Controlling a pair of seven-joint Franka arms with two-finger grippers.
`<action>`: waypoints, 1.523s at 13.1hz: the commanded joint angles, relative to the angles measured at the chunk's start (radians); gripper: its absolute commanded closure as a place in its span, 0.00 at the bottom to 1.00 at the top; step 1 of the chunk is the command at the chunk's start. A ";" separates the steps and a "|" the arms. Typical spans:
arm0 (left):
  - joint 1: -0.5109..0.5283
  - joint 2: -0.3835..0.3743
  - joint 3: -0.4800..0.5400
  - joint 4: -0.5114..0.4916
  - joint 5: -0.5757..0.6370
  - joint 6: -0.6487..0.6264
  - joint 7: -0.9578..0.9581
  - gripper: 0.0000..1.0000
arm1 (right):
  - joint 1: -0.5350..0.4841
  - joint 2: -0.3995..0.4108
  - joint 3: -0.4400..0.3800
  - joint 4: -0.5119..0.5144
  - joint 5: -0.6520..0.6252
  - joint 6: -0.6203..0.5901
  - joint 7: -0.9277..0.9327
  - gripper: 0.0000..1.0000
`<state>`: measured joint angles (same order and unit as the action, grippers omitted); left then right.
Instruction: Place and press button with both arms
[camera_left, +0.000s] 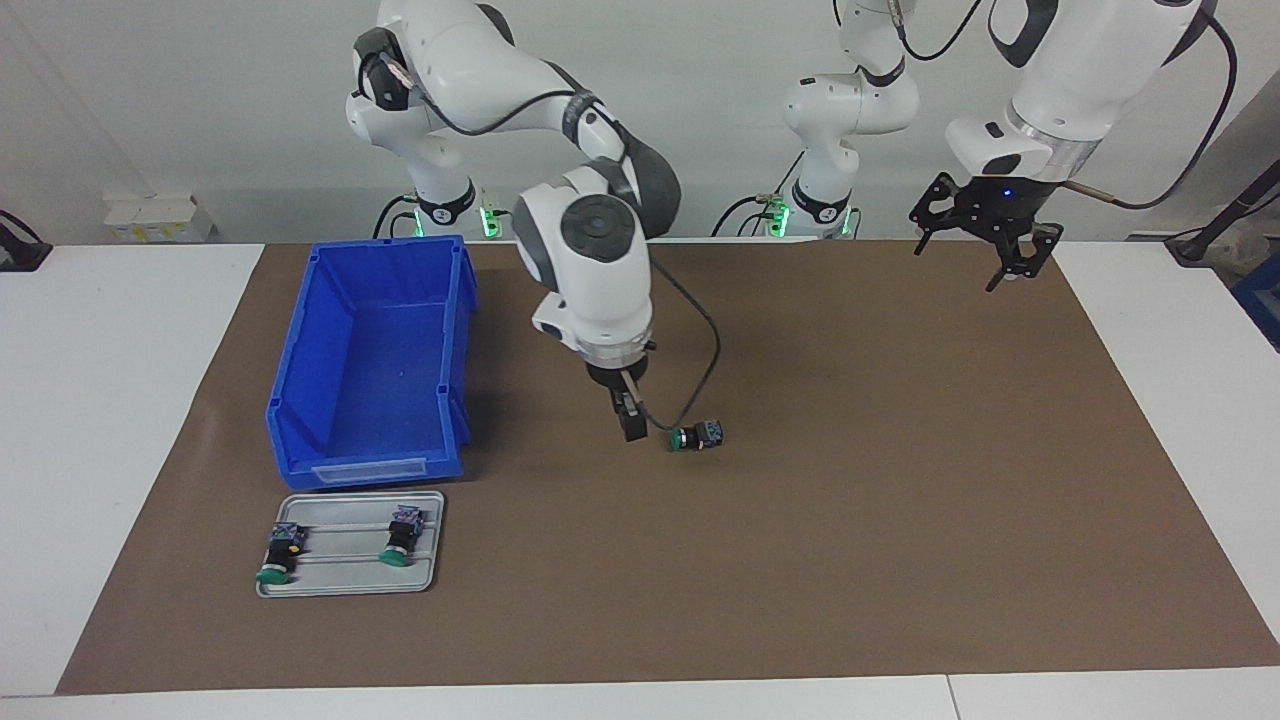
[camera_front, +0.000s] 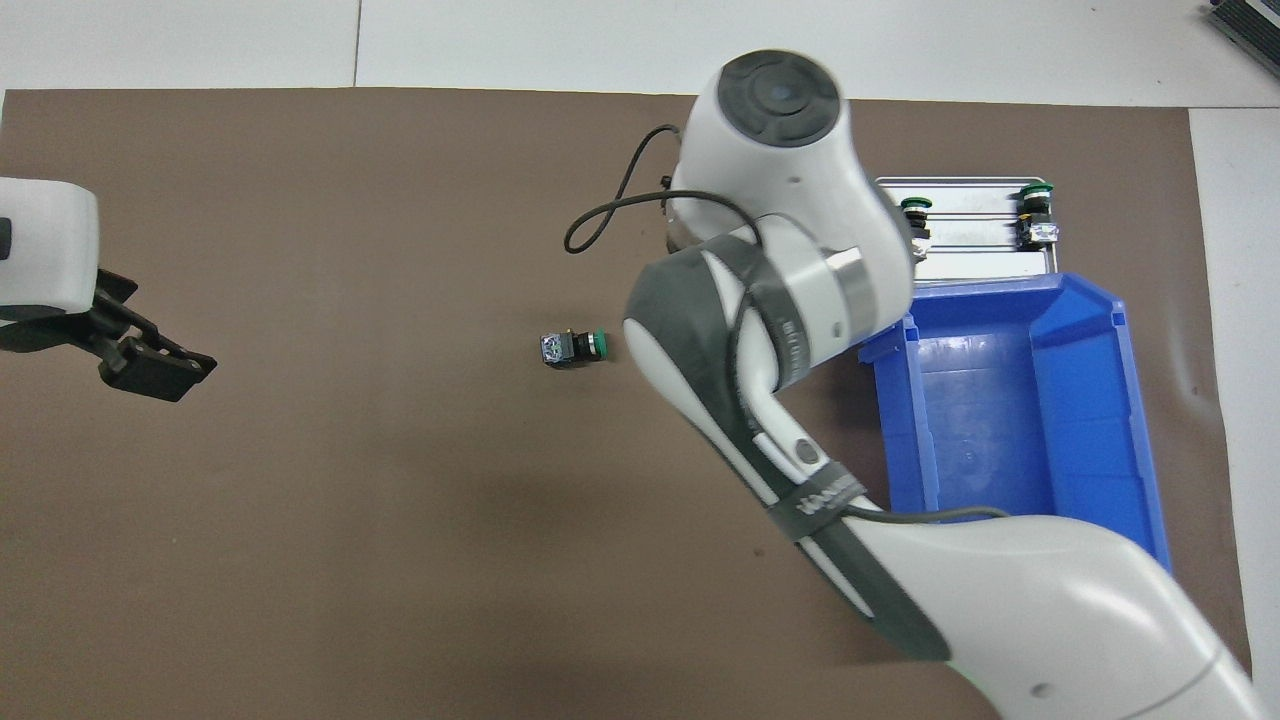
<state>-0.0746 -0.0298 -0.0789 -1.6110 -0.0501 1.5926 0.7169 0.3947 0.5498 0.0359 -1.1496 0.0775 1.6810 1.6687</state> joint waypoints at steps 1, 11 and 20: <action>-0.072 -0.039 0.008 -0.101 -0.017 0.090 0.187 0.02 | -0.089 -0.077 0.035 -0.016 0.018 -0.116 -0.221 0.10; -0.280 0.172 0.013 -0.165 -0.036 0.414 0.293 0.01 | -0.319 -0.391 0.027 -0.197 0.022 -0.350 -1.093 0.10; -0.433 0.424 0.019 -0.130 -0.001 0.610 0.075 0.03 | -0.326 -0.613 0.025 -0.541 -0.040 -0.130 -1.287 0.14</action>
<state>-0.4788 0.3406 -0.0801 -1.7721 -0.0665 2.1613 0.8315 0.0779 0.0021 0.0537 -1.6023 0.0695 1.4957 0.4137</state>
